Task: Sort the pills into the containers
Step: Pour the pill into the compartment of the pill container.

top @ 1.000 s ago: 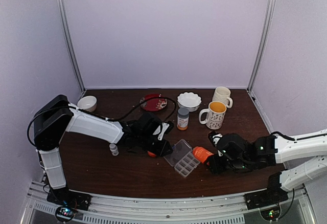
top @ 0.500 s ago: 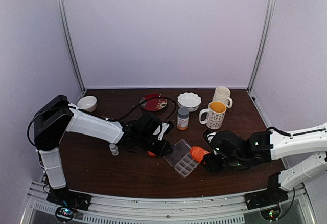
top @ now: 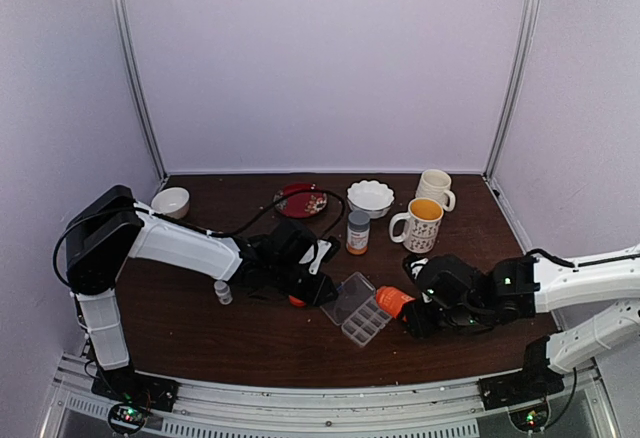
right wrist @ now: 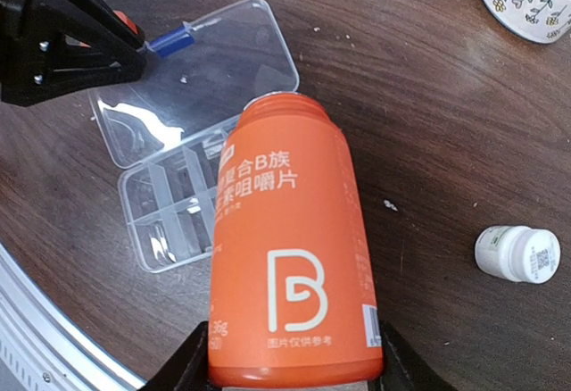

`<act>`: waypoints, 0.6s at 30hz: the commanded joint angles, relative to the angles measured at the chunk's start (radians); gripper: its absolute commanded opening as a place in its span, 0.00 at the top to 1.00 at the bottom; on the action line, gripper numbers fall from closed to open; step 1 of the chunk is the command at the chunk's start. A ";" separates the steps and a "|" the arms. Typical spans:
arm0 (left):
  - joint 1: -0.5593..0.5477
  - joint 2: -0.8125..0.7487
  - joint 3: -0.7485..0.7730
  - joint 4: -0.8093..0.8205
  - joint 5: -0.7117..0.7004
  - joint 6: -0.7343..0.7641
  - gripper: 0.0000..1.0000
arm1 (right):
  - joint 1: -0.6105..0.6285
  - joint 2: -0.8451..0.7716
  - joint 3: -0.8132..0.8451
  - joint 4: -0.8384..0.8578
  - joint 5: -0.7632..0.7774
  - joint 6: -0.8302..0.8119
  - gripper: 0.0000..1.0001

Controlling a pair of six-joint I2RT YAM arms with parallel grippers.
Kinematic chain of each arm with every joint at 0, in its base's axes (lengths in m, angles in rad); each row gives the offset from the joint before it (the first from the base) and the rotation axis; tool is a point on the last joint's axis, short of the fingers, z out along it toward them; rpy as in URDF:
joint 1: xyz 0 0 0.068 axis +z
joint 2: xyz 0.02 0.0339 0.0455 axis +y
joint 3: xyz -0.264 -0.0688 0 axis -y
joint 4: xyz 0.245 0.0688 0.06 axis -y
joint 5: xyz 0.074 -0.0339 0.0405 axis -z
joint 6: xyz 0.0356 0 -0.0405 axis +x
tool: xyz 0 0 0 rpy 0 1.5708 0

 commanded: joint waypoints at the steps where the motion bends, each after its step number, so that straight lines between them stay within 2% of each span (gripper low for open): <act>1: 0.007 -0.023 -0.003 0.032 -0.006 -0.004 0.81 | 0.016 -0.001 0.009 -0.019 0.034 0.006 1.00; 3: 0.007 -0.024 -0.003 0.032 -0.006 -0.004 0.81 | 0.001 -0.027 -0.025 0.035 -0.008 0.004 1.00; 6: 0.006 -0.024 -0.003 0.030 -0.006 -0.004 0.81 | 0.001 0.005 0.027 -0.063 0.051 0.020 1.00; 9: 0.006 -0.022 -0.002 0.030 -0.006 -0.004 0.81 | -0.009 -0.029 -0.017 0.014 0.002 0.011 1.00; 12: 0.006 -0.020 0.002 0.029 -0.006 -0.005 0.81 | -0.004 0.016 0.030 -0.067 0.034 0.024 1.00; 15: 0.006 -0.020 0.001 0.029 -0.007 -0.005 0.81 | -0.006 -0.003 -0.009 0.005 -0.024 0.010 1.00; 18: 0.006 -0.020 0.000 0.028 -0.006 -0.005 0.81 | -0.002 0.037 0.055 -0.083 0.007 0.018 1.00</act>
